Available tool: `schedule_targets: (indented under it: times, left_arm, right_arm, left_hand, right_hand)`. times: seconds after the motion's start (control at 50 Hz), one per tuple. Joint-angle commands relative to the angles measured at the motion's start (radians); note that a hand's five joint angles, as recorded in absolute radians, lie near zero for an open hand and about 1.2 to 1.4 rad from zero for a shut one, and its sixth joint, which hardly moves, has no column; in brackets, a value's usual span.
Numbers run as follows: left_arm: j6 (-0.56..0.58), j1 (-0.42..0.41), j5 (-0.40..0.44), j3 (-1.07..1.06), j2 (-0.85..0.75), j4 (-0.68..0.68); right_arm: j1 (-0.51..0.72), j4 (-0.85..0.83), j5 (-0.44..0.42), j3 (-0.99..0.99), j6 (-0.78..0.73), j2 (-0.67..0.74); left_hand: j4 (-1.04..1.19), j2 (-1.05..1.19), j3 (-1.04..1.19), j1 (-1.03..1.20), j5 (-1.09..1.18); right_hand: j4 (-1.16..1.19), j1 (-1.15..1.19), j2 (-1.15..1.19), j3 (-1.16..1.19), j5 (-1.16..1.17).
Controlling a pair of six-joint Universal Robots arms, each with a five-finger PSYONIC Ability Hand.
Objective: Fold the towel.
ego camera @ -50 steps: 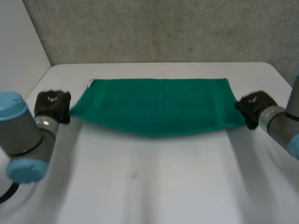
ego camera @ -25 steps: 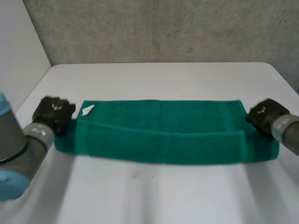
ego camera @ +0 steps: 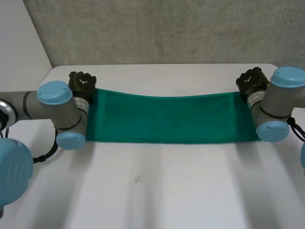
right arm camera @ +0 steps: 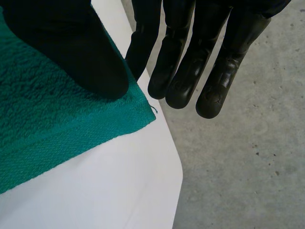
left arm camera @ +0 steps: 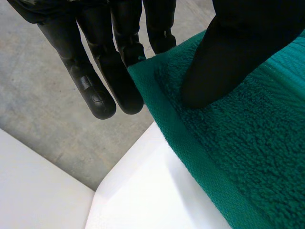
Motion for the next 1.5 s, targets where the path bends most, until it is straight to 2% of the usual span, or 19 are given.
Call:
schedule_targets:
  times: [0.02,0.04,0.06,0.08,0.12,0.14,0.26,0.36,0.46,0.6,0.62,0.78,0.92,1.0,1.06,1.08,1.22,1.34,1.5]
  left_arm:
    - [0.002,0.001,0.037,0.085,-0.091,0.0]
    - [0.001,0.001,0.047,0.085,-0.099,0.0]
    - [0.002,0.001,0.055,0.082,-0.1,0.0]
    - [0.002,-0.001,0.07,0.072,-0.1,0.0]
    - [0.002,-0.004,0.08,0.053,-0.096,0.0]
    - [0.002,-0.005,0.081,0.041,-0.091,0.001]
    - [0.015,-0.018,0.084,-0.086,0.033,0.035]
    - [0.015,-0.018,0.077,-0.188,0.144,0.07]
    - [-0.004,-0.013,0.077,-0.374,0.323,0.075]
    - [-0.067,-0.002,0.08,-0.553,0.452,0.069]
    - [-0.114,0.001,0.083,-0.613,0.492,0.069]
    - [-0.248,0.004,0.089,-0.744,0.541,0.067]
    - [-0.262,0.005,0.089,-0.771,0.541,0.067]
    - [-0.265,0.004,0.089,-0.772,0.541,0.067]
    - [-0.265,0.001,0.087,-0.774,0.541,0.067]
    - [-0.265,0.001,0.087,-0.774,0.541,0.067]
    - [-0.265,0.004,0.087,-0.774,0.541,0.066]
    - [-0.265,0.005,0.089,-0.794,0.543,0.066]
    - [-0.265,0.013,0.089,-0.824,0.572,0.066]
  right_arm:
    - [0.001,0.016,0.006,-0.168,0.0,0.123]
    - [0.003,0.016,0.007,-0.179,0.0,0.13]
    - [0.004,0.017,0.009,-0.187,0.0,0.137]
    - [0.004,0.017,0.012,-0.192,0.001,0.141]
    - [0.012,0.019,0.024,-0.198,0.003,0.141]
    - [0.02,0.019,0.032,-0.201,0.013,0.14]
    - [0.02,0.03,0.035,-0.158,0.136,0.083]
    - [0.006,0.054,0.019,-0.005,0.277,-0.118]
    - [-0.003,0.069,-0.062,0.211,0.368,-0.314]
    - [-0.084,0.171,-0.155,0.416,0.385,-0.446]
    - [-0.1,0.2,-0.16,0.449,0.386,-0.454]
    - [-0.158,0.246,-0.177,0.571,0.385,-0.452]
    - [-0.187,0.226,-0.218,0.583,0.385,-0.414]
    - [-0.207,0.162,-0.252,0.563,0.382,-0.327]
    - [-0.21,0.157,-0.254,0.559,0.382,-0.322]
    - [-0.229,0.149,-0.254,0.536,0.38,-0.298]
    - [-0.282,0.152,-0.225,0.502,0.38,-0.281]
    - [-0.408,0.149,-0.166,0.479,0.342,-0.305]
    - [-0.471,0.159,-0.129,0.404,0.179,-0.334]
  left_hand:
    - [0.2,0.198,0.203,0.269,0.243]
    - [0.2,0.198,0.203,0.269,0.243]
    - [0.2,0.198,0.203,0.269,0.243]
    - [-0.03,-0.031,-0.026,0.04,0.013]
    - [-0.712,-0.713,-0.709,-0.643,-0.669]
    - [-1.022,-1.023,-1.018,-0.953,-0.979]
    - [-1.022,-1.023,-1.018,-0.953,-0.979]
    - [-1.022,-1.023,-1.018,-0.953,-0.979]
    - [-1.022,-1.023,-1.018,-0.953,-0.979]
    - [-1.022,-1.023,-1.018,-0.953,-0.979]
    - [-1.022,-1.023,-1.018,-0.953,-0.979]
    - [-1.022,-1.023,-1.018,-0.953,-0.979]
    - [-1.022,-1.023,-1.018,-0.953,-0.979]
    - [-1.022,-1.023,-1.018,-0.953,-0.979]
    - [-1.022,-1.023,-1.018,-0.953,-0.979]
    - [-1.022,-1.023,-1.018,-0.953,-0.979]
    - [-1.022,-1.023,-1.018,-0.953,-0.979]
    - [-1.022,-1.023,-1.018,-0.953,-0.979]
    - [-1.022,-1.023,-1.018,-0.953,-0.979]
  right_hand:
    - [0.207,0.417,0.223,0.213,0.222]
    - [0.207,0.417,0.223,0.213,0.222]
    - [-0.007,0.203,0.009,-0.001,0.008]
    - [-0.373,-0.163,-0.357,-0.367,-0.358]
    - [-1.015,-0.805,-0.999,-1.009,-1.0]
    - [-1.015,-0.805,-0.999,-1.009,-1.0]
    - [-1.015,-0.805,-0.999,-1.009,-1.0]
    - [-1.015,-0.805,-0.999,-1.009,-1.0]
    - [-1.015,-0.805,-0.999,-1.009,-1.0]
    - [-0.984,-0.774,-0.968,-0.979,-0.97]
    - [-0.935,-0.725,-0.919,-0.929,-0.92]
    - [-0.835,-0.625,-0.818,-0.829,-0.82]
    - [-0.735,-0.525,-0.718,-0.729,-0.72]
    - [-0.427,-0.217,-0.411,-0.421,-0.413]
    - [-0.347,-0.137,-0.331,-0.341,-0.332]
    - [0.201,0.411,0.217,0.207,0.216]
    - [0.207,0.417,0.223,0.213,0.222]
    - [0.207,0.417,0.223,0.213,0.222]
    - [0.207,0.417,0.223,0.213,0.222]
